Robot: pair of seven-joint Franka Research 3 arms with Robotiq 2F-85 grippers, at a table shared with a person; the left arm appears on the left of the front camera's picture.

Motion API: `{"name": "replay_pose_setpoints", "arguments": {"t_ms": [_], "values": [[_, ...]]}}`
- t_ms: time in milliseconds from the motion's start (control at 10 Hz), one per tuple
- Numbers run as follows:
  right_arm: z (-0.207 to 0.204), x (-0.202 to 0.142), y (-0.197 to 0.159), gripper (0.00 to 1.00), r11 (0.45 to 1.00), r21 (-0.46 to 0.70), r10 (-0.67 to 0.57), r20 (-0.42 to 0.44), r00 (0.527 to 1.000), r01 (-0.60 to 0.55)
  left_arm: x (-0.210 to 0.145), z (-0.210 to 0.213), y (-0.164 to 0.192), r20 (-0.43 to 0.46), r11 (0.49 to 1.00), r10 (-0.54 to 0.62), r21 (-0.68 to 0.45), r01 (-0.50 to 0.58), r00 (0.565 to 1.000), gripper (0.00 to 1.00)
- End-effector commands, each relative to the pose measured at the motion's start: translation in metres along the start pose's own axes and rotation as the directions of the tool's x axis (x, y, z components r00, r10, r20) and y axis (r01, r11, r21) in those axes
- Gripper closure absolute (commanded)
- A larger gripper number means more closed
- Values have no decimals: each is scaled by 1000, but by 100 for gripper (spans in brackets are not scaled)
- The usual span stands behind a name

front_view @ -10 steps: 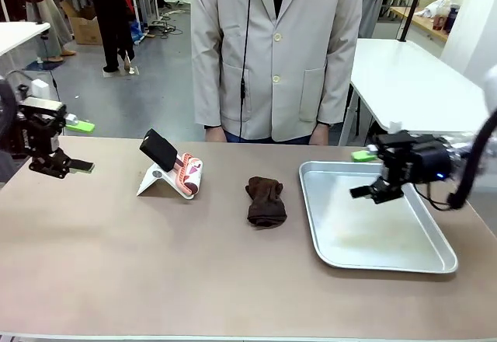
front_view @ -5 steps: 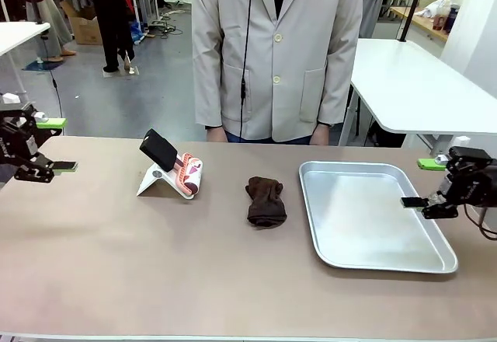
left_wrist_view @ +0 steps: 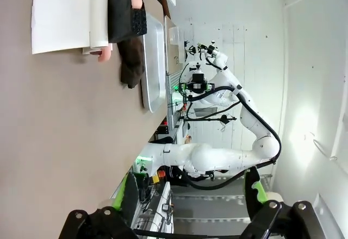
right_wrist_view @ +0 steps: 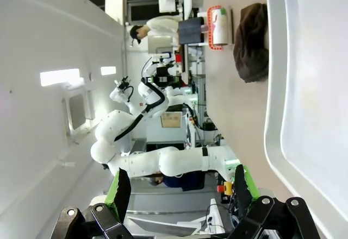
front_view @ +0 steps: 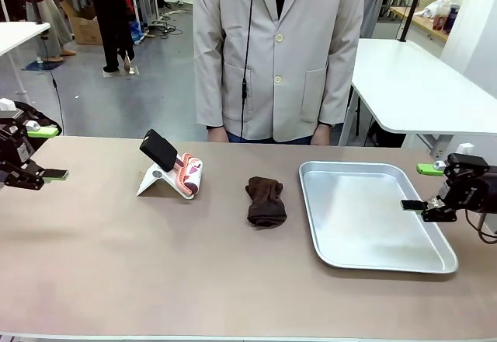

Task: Clean the surface of the table.
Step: Return the Lint Roller and towel to their original positions.

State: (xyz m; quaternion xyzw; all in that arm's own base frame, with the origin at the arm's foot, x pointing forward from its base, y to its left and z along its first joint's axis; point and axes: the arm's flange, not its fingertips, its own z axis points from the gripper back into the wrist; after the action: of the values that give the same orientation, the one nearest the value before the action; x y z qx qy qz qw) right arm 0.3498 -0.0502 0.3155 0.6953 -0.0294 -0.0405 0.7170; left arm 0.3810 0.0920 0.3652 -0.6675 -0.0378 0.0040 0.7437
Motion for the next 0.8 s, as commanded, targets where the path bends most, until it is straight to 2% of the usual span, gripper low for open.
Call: {"name": "replay_pose_setpoints", "arguments": {"t_ms": [0, 700], "values": [[0, -2, 8, 0, 1000, -1, -8, -17, 1000, 8, 1, -4, -2, 15, 1000, -1, -15, 2, 1000, 0], [0, -2, 8, 0, 1000, -1, -8, -17, 1000, 8, 1, -4, -2, 15, 1000, -1, -15, 2, 1000, 0]]}}
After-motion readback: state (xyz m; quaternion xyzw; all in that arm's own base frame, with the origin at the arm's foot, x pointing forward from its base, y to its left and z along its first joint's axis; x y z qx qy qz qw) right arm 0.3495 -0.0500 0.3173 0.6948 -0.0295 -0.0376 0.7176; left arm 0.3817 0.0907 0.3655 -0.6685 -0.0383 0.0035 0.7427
